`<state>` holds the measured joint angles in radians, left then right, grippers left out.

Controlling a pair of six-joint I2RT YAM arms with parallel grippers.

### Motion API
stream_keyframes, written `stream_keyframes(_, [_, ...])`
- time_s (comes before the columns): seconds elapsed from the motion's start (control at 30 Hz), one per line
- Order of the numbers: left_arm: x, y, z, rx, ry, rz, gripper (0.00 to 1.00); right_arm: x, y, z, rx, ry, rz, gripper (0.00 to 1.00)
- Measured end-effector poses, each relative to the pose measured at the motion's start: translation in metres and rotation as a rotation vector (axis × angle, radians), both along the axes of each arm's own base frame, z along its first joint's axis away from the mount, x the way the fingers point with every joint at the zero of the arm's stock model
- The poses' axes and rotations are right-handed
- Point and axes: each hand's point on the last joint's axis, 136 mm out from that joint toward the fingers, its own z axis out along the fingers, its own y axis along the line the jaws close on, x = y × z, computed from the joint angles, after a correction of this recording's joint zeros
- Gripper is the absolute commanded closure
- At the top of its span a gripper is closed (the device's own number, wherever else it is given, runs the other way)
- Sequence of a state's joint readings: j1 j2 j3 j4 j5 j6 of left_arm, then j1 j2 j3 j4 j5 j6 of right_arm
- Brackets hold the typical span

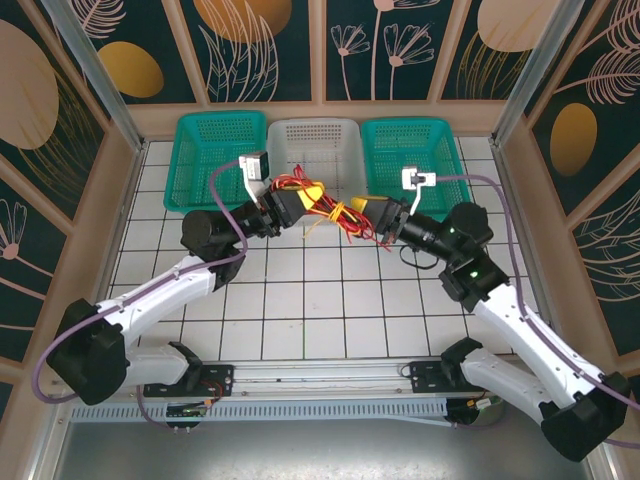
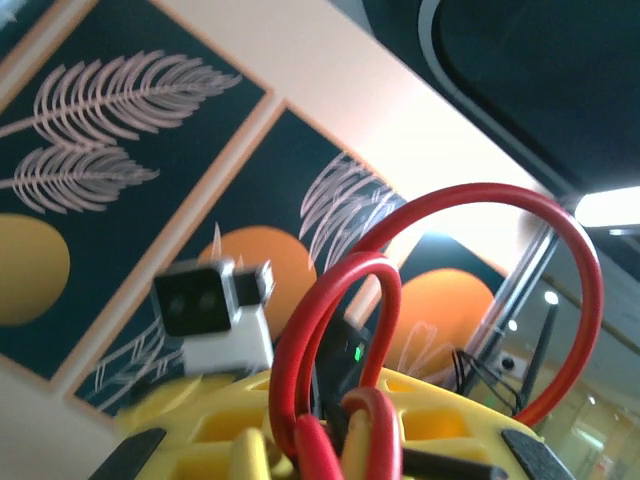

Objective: Untangle the cables

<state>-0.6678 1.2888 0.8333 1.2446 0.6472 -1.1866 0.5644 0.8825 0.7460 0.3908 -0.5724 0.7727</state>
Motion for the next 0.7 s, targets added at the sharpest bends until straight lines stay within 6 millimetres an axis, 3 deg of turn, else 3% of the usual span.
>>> stream_keyframes(0.1, [0.022,0.003,-0.002,-0.024,0.037,0.109,1.00,0.001,-0.001,-0.020,0.069,0.068,-0.005,1.00])
stream_keyframes(0.2, [0.047,0.012,-0.007,-0.036,0.068,0.279,1.00,-0.004,0.003,-0.028,0.127,0.108,-0.009,1.00])
stream_keyframes(0.43, [0.077,0.034,-0.012,-0.032,0.058,0.567,1.00,-0.026,0.008,-0.004,0.192,0.099,-0.022,1.00])
stream_keyframes(0.7, [0.088,0.036,-0.053,0.146,0.061,0.681,1.00,-0.014,0.003,0.031,0.079,0.104,-0.144,1.00])
